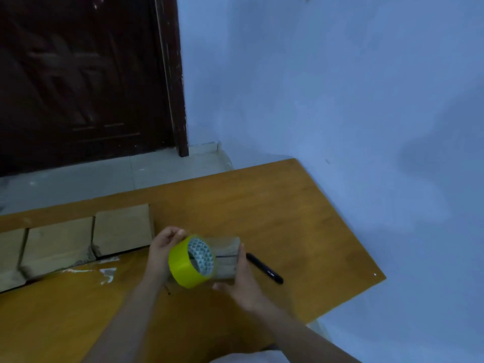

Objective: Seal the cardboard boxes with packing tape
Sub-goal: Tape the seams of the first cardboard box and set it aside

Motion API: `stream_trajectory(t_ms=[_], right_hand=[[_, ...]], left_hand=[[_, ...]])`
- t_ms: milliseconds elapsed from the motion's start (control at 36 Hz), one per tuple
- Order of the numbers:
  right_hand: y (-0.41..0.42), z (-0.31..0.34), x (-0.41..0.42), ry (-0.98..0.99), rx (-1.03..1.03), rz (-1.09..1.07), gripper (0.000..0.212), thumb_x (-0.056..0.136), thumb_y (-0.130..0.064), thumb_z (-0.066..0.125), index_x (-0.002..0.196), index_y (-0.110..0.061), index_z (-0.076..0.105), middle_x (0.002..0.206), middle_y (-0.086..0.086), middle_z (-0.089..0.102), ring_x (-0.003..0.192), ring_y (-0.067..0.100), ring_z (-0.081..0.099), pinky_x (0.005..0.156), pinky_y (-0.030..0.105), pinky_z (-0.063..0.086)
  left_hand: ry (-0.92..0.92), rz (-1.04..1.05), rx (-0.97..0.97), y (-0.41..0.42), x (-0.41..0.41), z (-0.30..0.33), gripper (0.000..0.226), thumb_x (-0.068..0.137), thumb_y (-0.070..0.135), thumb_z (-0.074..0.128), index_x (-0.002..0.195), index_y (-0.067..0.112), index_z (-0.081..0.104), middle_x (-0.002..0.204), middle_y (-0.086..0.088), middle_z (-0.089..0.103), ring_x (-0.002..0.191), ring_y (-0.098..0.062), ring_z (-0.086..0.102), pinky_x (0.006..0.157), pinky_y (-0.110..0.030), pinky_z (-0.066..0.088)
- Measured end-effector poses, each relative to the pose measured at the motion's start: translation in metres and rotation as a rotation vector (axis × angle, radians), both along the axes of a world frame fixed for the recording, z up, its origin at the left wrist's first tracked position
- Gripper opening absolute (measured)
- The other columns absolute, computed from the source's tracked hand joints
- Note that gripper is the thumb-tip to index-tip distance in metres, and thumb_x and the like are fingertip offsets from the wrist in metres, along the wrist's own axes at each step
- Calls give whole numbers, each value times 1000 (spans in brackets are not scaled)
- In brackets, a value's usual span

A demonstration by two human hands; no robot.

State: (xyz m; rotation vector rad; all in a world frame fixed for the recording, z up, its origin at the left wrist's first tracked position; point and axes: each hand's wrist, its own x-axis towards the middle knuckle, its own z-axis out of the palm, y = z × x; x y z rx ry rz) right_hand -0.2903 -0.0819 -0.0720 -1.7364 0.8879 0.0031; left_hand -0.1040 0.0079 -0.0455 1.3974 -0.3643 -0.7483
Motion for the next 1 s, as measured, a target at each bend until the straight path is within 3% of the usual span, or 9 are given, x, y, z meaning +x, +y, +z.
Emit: stream_trajectory(t_ms=[139, 306, 417, 500, 611, 694, 778, 889, 1000], right_hand=[[-19, 6, 13, 11, -97, 25, 107, 85, -22, 68, 147, -34, -18, 151, 0, 25, 133, 16, 37, 109, 38, 37], [-36, 7, 15, -26, -83, 77, 103, 73, -41, 77, 145, -44, 3, 141, -7, 41, 132, 14, 40, 108, 35, 38], [-31, 49, 10, -163, -110, -142, 80, 69, -75, 54, 136, -36, 36, 148, -4, 33, 139, 17, 27, 112, 37, 29], [-20, 81, -1, -409, 26, -184, 68, 68, -80, 52, 121, -37, 53, 132, -3, 48, 123, 6, 47, 99, 25, 43], [-7, 104, -8, -383, 11, 32, 43, 72, -69, 61, 104, -40, 65, 103, -2, 59, 91, 1, 56, 76, 16, 43], [-8, 112, -14, -433, 13, -10, 43, 72, -59, 66, 91, -20, 69, 80, -7, 68, 77, 3, 61, 70, 16, 44], [-16, 119, -21, -483, -23, -101, 46, 75, -45, 64, 88, -1, 67, 76, 7, 70, 76, 13, 64, 70, 25, 47], [-26, 127, -23, -410, -53, -98, 46, 81, -43, 61, 98, 0, 65, 90, 24, 67, 88, 40, 63, 80, 47, 49], [-36, 125, -22, -193, -179, -95, 43, 79, -49, 59, 82, -8, 68, 76, 10, 72, 71, 25, 67, 74, 45, 51]], left_hand=[[-113, -3, 34, -3, -10, -2, 23, 92, 5, 55, 70, 7, 56, 57, 8, 53, 61, -11, 50, 63, -33, 36], [-190, 48, 73, -4, -12, -2, 22, 94, 6, 56, 72, 5, 57, 60, 7, 57, 60, -4, 51, 60, -30, 37], [-295, 80, 80, -10, -16, 11, 25, 96, 12, 55, 71, 11, 55, 65, -7, 50, 64, -13, 48, 58, -28, 37], [-416, 114, 150, -18, -21, 22, 25, 95, 20, 58, 71, 19, 55, 62, 0, 54, 60, -8, 48, 57, -32, 39], [-476, 67, 220, -36, -33, 47, 26, 91, 30, 61, 68, 22, 55, 63, 0, 60, 59, -12, 51, 60, -35, 40], [-463, -41, 232, -54, -35, 68, 28, 91, 21, 63, 64, 18, 55, 61, -4, 59, 55, -6, 51, 58, -30, 39], [-275, -164, 187, -74, -27, 84, 32, 88, 2, 63, 58, 10, 56, 50, 0, 56, 42, -1, 51, 50, -18, 43], [-318, -233, 274, -101, -10, 88, 35, 84, 8, 69, 51, 16, 57, 46, 5, 60, 54, -15, 61, 66, -28, 49], [-437, -276, 447, -118, -8, 81, 34, 87, 20, 65, 55, 17, 58, 54, 6, 65, 65, -17, 59, 66, -29, 42]])
